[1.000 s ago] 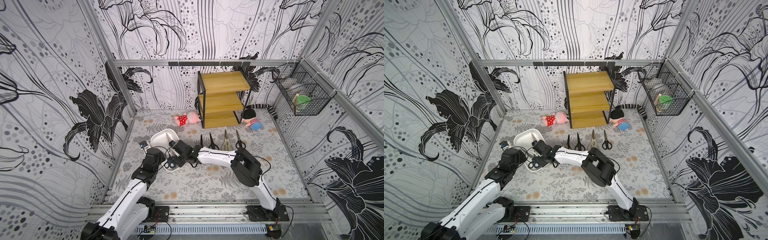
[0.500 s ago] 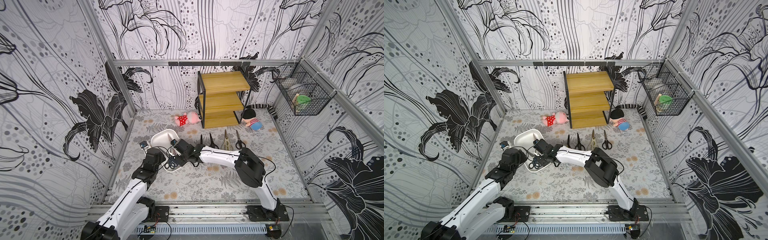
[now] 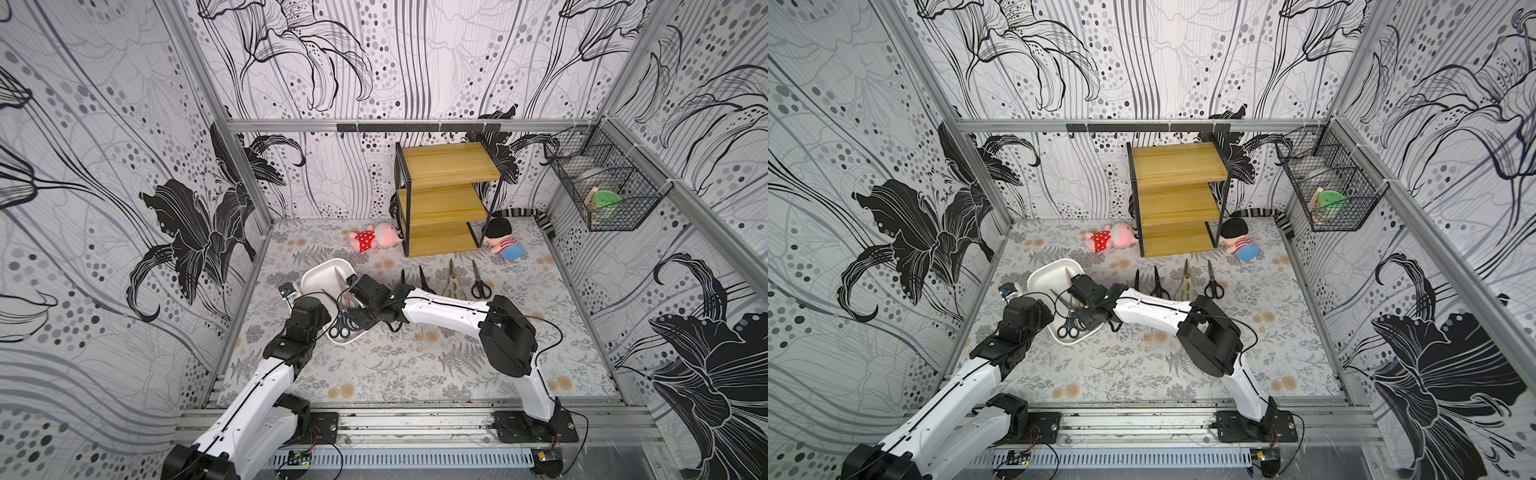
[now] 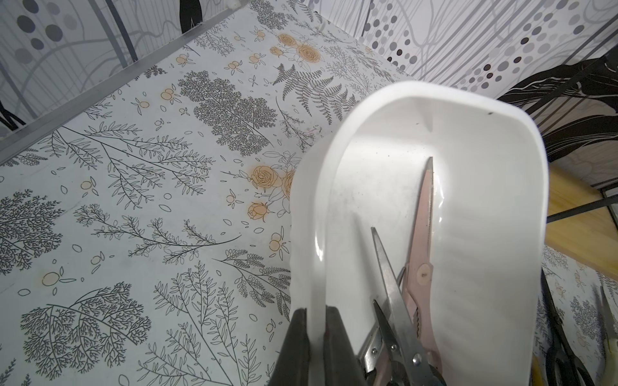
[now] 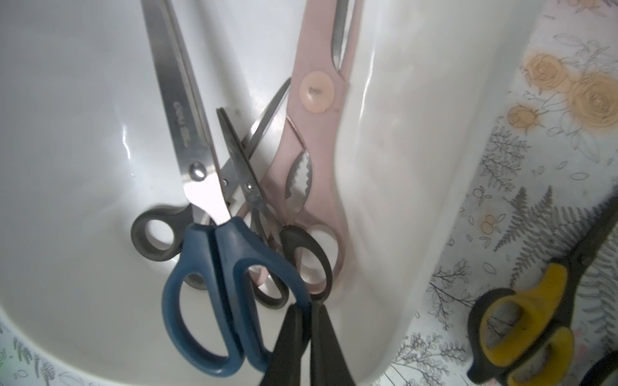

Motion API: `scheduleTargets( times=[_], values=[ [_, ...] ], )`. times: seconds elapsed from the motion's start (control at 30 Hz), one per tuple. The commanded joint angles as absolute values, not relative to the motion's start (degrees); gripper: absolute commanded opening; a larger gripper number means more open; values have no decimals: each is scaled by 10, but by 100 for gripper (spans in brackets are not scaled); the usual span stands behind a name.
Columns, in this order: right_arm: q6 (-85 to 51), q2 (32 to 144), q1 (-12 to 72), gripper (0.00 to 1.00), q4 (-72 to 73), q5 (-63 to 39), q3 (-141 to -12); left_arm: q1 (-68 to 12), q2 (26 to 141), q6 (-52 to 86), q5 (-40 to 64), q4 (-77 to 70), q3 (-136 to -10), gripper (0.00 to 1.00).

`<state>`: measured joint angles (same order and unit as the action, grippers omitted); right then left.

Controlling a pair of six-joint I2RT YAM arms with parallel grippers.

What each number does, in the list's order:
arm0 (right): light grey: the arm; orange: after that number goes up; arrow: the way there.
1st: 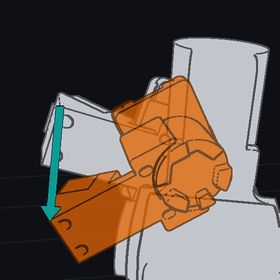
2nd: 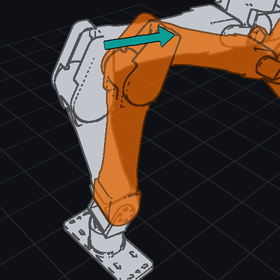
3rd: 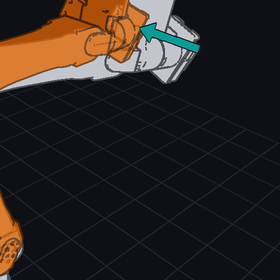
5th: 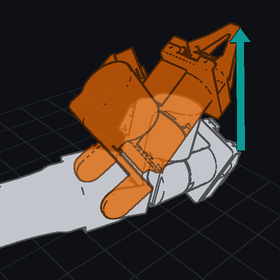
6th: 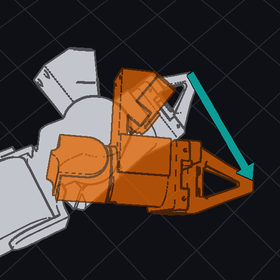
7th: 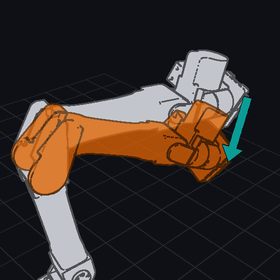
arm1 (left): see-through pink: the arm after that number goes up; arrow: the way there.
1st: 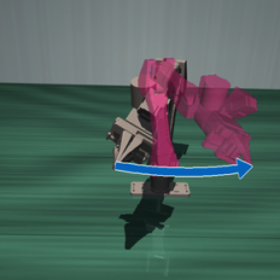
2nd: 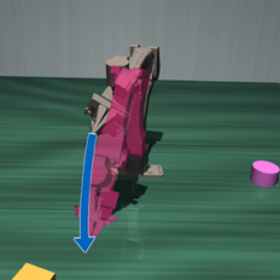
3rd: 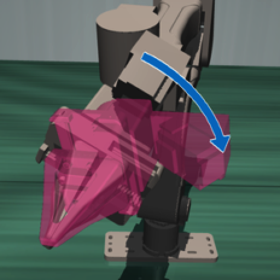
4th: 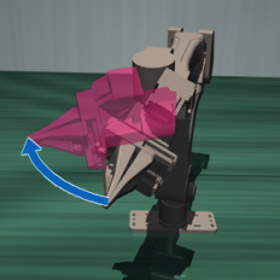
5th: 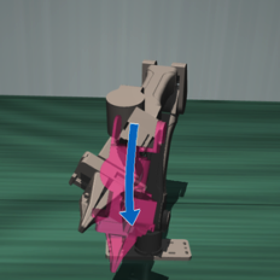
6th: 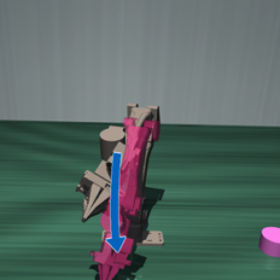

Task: Take the scissors out of the storage box
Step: Pick up the scissors from the storage box, then place the scissors at the center of the board.

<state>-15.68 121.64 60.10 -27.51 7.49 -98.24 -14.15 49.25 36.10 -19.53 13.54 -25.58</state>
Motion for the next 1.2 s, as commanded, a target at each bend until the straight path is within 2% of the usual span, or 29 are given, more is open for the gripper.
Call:
scheduleTargets(
  times=[0.0, 0.37, 0.7, 0.93, 1.17],
  values=[
    [-175, 1191, 599, 0, -294, 93, -1001, -143, 481, 371, -207, 103, -263, 0],
    [-187, 1126, 590, 0, -306, 130, -951, -143, 491, 369, -208, 101, -265, 0],
    [-221, 977, 527, 0, -334, 156, -779, -142, 503, 350, -166, 92, -277, 0],
    [-240, 843, 445, 0, -382, 133, -639, -145, 532, 359, -118, 61, -291, 0],
    [-284, 759, 423, 0, -437, 144, -534, -148, 575, 343, -98, 36, -337, 0]
  ],
)
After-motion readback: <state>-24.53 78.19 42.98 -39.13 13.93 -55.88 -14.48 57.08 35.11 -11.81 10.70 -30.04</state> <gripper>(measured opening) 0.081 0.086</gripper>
